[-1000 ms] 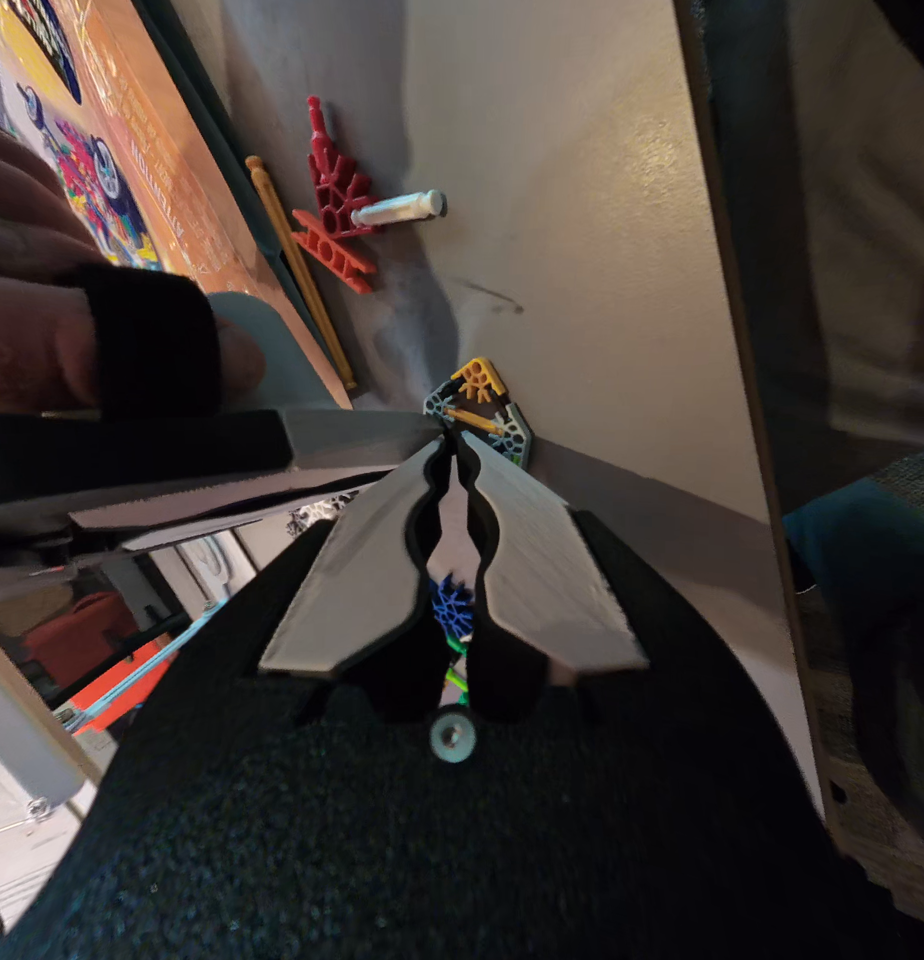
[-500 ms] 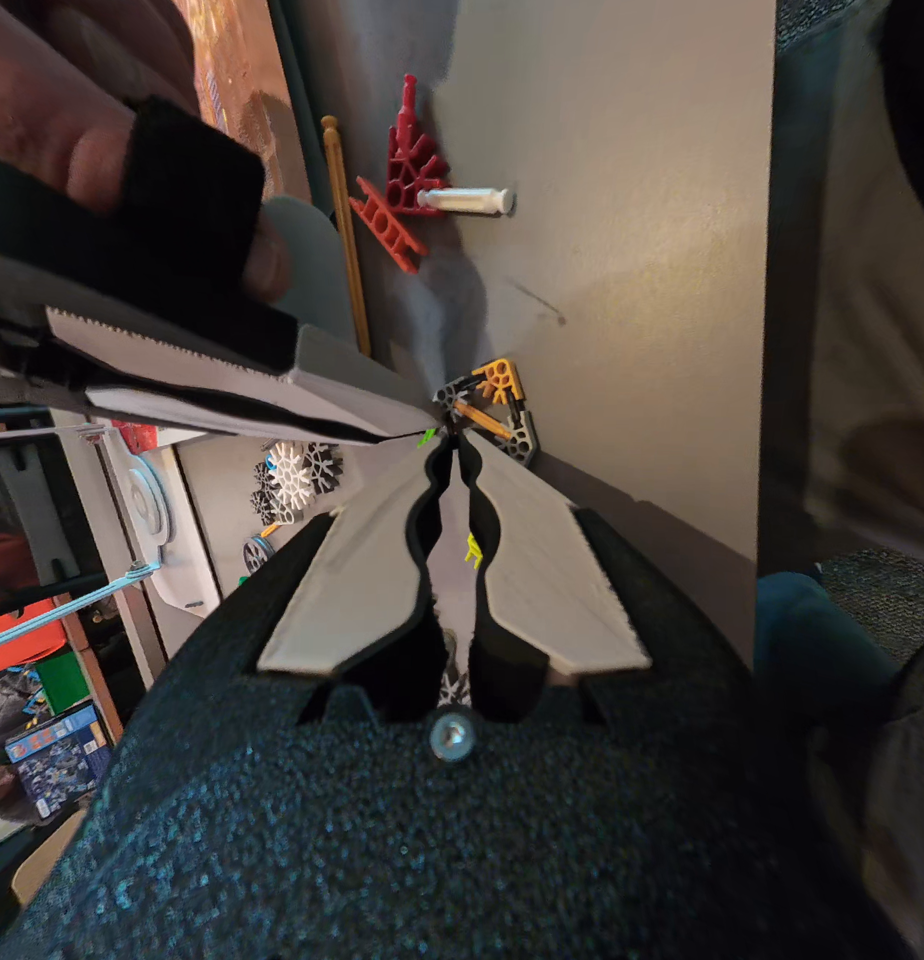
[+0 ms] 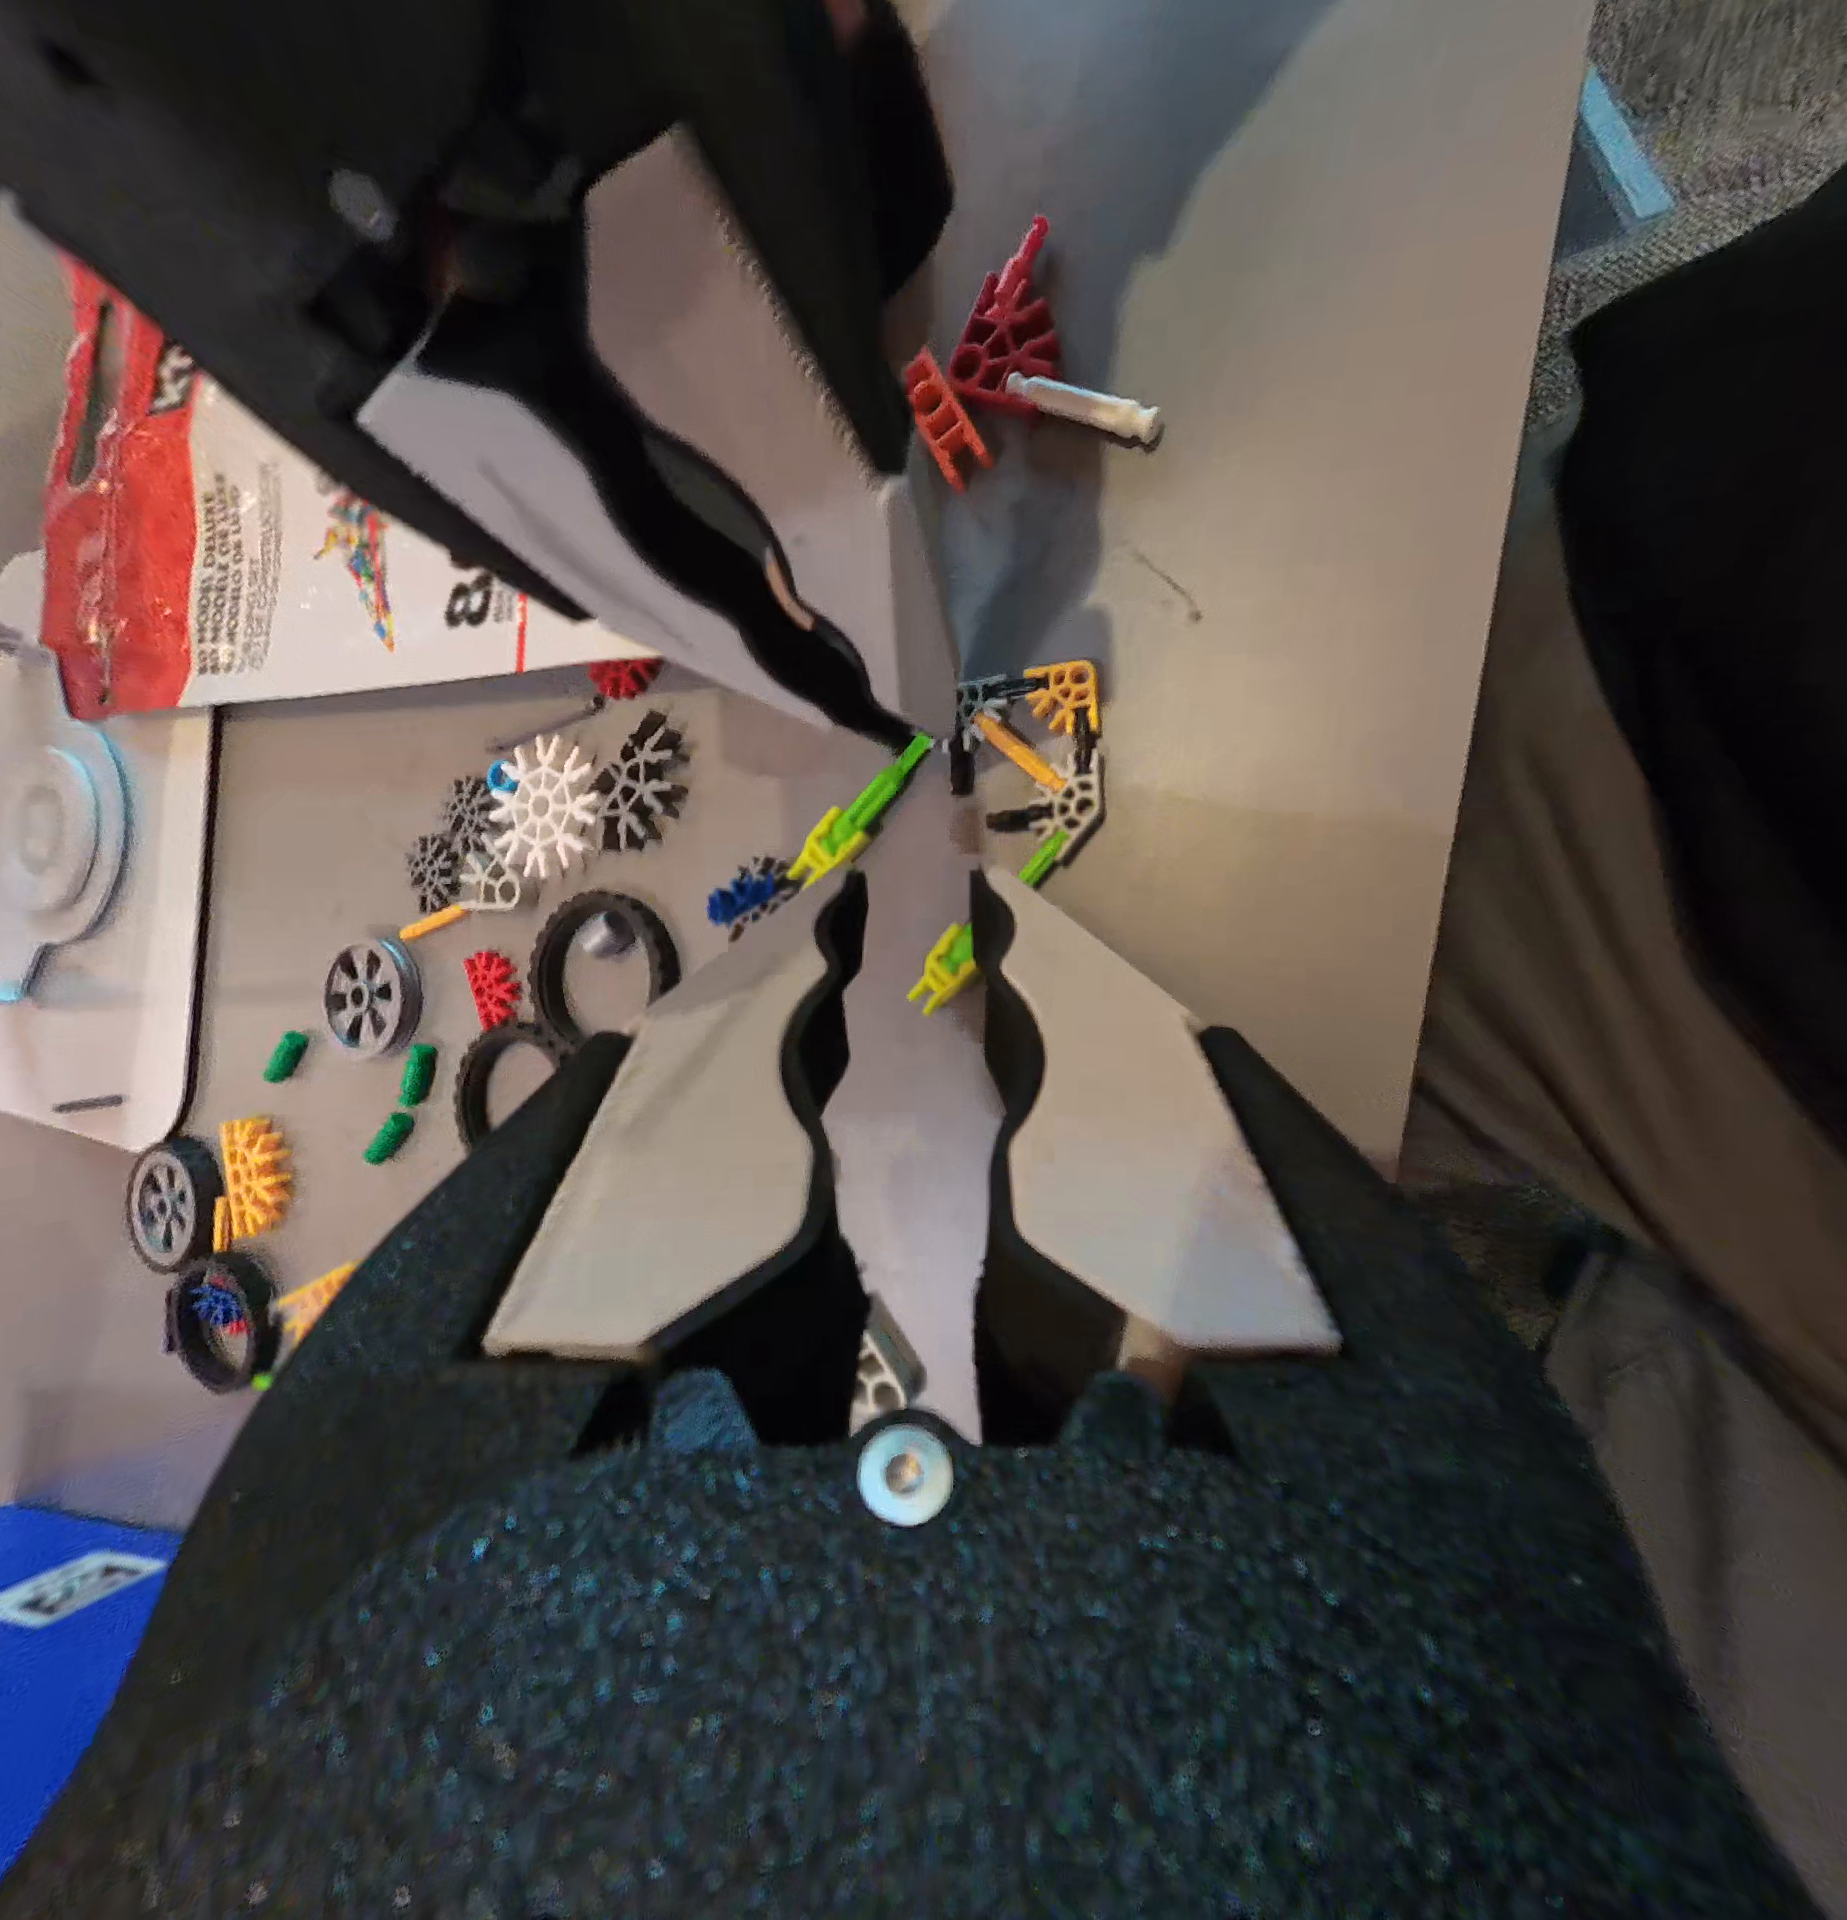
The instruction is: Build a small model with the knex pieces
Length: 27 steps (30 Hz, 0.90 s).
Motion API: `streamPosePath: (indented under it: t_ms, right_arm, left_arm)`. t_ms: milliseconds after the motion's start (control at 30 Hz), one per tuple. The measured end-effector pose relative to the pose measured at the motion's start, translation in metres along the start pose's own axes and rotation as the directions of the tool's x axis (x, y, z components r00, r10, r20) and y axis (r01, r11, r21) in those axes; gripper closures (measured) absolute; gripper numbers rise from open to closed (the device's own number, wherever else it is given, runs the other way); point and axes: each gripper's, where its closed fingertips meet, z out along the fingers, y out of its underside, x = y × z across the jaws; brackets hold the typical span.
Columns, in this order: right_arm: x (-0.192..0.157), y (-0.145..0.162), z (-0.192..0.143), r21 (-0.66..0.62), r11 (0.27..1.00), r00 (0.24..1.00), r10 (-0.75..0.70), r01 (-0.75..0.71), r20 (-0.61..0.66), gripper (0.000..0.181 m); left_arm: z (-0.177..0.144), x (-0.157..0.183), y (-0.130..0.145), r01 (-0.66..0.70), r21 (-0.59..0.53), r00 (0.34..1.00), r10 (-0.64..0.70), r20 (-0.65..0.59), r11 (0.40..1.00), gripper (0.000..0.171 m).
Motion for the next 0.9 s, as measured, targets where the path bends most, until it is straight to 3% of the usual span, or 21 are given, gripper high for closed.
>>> streamPosePath:
  t_ms: [367, 667, 900]
  right_arm:
    - [-0.001, -0.001, -0.012, 0.106, 0.994, 0.999, 0.018, -0.013, -0.042, 0.16]
    - [-0.03, -0.003, 0.004, 0.076, 0.996, 0.999, -0.037, 0.038, -0.015, 0.161]
    - [0.02, -0.025, -0.02, 0.211, 0.977, 0.981, 0.008, 0.034, -0.193, 0.155]
  left_arm:
    - [-0.013, 0.003, 0.018, 0.145, -0.001, 0.988, -0.144, 0.048, 0.99, 0.151]
    - [0.0, 0.008, 0.026, 0.157, -0.029, 0.986, -0.155, 0.06, 0.987, 0.155]
    - [-0.007, -0.003, 0.03, 0.198, -0.01, 0.974, -0.195, 0.115, 0.98, 0.153]
